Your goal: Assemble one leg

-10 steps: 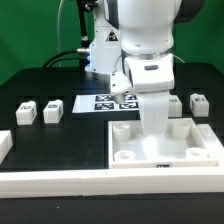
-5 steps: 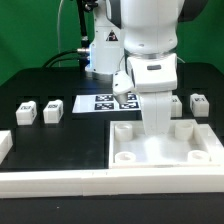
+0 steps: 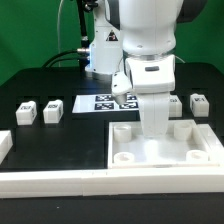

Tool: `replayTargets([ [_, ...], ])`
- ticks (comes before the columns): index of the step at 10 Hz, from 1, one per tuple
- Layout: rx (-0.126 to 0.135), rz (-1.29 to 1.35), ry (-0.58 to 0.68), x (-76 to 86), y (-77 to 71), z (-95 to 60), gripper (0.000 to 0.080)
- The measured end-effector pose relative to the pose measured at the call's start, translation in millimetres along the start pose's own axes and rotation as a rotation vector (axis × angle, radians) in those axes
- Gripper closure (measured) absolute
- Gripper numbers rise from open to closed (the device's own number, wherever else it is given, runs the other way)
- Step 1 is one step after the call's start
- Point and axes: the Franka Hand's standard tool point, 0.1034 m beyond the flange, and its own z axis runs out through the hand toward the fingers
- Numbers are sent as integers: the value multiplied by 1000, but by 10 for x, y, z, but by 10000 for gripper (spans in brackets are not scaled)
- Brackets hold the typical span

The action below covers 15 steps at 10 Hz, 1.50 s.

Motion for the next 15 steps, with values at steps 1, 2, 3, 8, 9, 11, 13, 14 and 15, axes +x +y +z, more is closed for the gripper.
replayTargets([
  [1,0,0,0,0,-1,2,316],
  [2,1,0,0,0,-3,3,201],
  [3,1,1,0,2,-3,3,201],
  [8,-8,54,-5,10,-79,-96,151],
  [9,-19,109,-13,-23,-183,-203,151],
  [11,-36,267,-27,-110,-435,-355,151],
  [13,-52,302,-24,-146,-504,-373,151],
  [14,-51,302,-24,-145,-502,-365,151],
  [15,-50,304,-24,-145,-503,-362,151],
])
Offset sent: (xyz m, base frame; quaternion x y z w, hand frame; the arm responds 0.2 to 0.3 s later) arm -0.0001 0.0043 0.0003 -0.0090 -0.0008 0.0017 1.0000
